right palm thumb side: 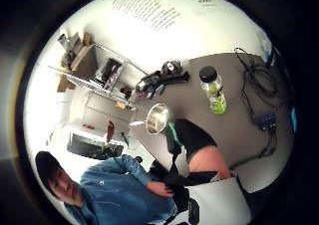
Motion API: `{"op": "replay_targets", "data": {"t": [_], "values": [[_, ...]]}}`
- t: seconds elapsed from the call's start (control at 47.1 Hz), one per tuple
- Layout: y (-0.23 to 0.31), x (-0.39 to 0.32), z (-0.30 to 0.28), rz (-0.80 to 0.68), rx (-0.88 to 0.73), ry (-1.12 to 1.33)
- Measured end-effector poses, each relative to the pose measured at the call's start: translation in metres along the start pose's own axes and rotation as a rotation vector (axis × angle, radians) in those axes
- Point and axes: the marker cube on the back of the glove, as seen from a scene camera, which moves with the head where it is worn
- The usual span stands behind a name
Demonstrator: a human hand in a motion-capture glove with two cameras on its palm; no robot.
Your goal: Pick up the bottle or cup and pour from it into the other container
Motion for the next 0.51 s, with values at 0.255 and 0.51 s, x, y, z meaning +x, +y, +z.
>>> {"op": "replay_targets", "data": {"t": [0.255,0.51], "values": [[-0.003,0.036,0.031,0.038,0.096,-0.225],[-0.014,0.047,0.058,0.072,0.173,-0.411]]}}
